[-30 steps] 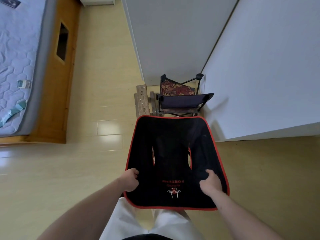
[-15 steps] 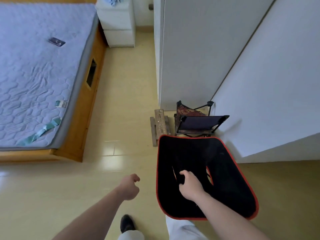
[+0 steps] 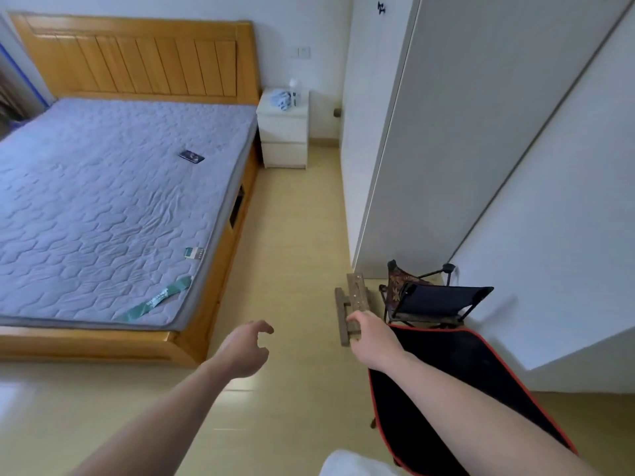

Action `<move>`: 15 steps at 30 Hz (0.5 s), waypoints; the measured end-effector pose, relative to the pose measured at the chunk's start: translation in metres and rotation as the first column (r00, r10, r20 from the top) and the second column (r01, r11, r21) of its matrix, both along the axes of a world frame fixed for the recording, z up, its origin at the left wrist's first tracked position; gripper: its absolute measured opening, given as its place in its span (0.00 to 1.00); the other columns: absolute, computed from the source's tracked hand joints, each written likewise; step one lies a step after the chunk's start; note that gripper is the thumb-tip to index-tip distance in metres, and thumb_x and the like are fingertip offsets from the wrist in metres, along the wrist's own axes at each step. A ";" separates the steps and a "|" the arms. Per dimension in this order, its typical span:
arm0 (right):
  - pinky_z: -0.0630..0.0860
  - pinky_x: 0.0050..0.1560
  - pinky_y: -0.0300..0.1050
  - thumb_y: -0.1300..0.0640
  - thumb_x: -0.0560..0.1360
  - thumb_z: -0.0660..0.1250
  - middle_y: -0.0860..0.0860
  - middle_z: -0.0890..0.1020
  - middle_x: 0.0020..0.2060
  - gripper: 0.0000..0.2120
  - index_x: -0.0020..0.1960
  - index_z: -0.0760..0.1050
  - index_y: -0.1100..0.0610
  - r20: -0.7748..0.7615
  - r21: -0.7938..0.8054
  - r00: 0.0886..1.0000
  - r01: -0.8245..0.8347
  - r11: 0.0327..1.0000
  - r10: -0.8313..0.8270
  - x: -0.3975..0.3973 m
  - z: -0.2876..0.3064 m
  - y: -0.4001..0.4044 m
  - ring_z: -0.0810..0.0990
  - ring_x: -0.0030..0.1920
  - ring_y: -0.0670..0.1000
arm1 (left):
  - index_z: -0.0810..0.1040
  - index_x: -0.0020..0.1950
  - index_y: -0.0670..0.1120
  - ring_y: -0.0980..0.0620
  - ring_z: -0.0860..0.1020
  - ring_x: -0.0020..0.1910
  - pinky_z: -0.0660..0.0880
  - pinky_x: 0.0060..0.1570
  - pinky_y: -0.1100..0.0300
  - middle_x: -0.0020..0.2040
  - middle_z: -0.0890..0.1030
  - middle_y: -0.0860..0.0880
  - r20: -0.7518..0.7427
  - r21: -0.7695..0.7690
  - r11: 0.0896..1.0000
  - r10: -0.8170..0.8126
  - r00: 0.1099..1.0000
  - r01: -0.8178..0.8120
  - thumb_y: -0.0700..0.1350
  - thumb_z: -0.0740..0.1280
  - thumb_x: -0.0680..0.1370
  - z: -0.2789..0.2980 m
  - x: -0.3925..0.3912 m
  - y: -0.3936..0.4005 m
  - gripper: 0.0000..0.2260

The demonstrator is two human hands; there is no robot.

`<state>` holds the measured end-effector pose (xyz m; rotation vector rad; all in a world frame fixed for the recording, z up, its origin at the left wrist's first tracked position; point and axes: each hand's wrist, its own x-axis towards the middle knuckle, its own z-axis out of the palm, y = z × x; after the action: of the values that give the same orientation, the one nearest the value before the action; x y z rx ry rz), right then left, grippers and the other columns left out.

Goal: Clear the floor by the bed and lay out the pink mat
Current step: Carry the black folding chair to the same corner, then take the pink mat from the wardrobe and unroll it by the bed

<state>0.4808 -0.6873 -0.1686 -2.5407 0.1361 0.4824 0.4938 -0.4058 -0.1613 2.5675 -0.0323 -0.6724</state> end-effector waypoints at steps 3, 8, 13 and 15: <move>0.74 0.51 0.41 0.61 0.79 0.66 0.46 0.72 0.70 0.22 0.72 0.71 0.50 0.059 0.011 0.998 -0.009 1.000 0.008 0.023 0.021 0.010 0.76 0.64 0.51 | 0.75 0.66 0.55 0.53 0.76 0.62 0.75 0.61 0.57 0.65 0.76 0.53 0.069 -0.038 0.999 -0.032 0.997 0.035 0.40 0.65 0.73 0.024 0.024 0.000 0.22; 0.74 0.63 0.41 0.59 0.80 0.66 0.42 0.74 0.68 0.18 0.69 0.74 0.47 0.170 0.076 0.985 0.009 0.997 -0.022 0.066 0.051 0.009 0.76 0.65 0.47 | 0.74 0.65 0.59 0.56 0.75 0.62 0.74 0.63 0.57 0.65 0.74 0.57 0.123 -0.031 0.985 -0.163 0.979 0.168 0.43 0.66 0.74 0.054 0.074 -0.008 0.21; 0.73 0.68 0.43 0.58 0.81 0.66 0.42 0.72 0.71 0.20 0.72 0.72 0.47 0.216 0.115 0.975 0.034 0.993 -0.058 0.130 0.071 -0.003 0.73 0.69 0.45 | 0.73 0.66 0.61 0.57 0.74 0.63 0.73 0.64 0.56 0.67 0.72 0.60 0.187 0.010 0.961 -0.273 0.943 0.277 0.46 0.66 0.75 0.074 0.157 -0.021 0.21; 0.71 0.71 0.44 0.57 0.81 0.66 0.43 0.69 0.73 0.22 0.74 0.69 0.49 0.206 0.119 0.977 0.023 0.993 -0.047 0.166 0.077 -0.013 0.71 0.71 0.46 | 0.72 0.66 0.61 0.57 0.74 0.64 0.73 0.64 0.57 0.68 0.71 0.61 0.204 0.016 0.953 -0.298 0.932 0.302 0.46 0.66 0.75 0.081 0.200 -0.030 0.20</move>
<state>0.6464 -0.7008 -0.0912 -2.4519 0.0731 0.2012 0.6936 -0.4357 -0.0800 2.6312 -0.5058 -0.5070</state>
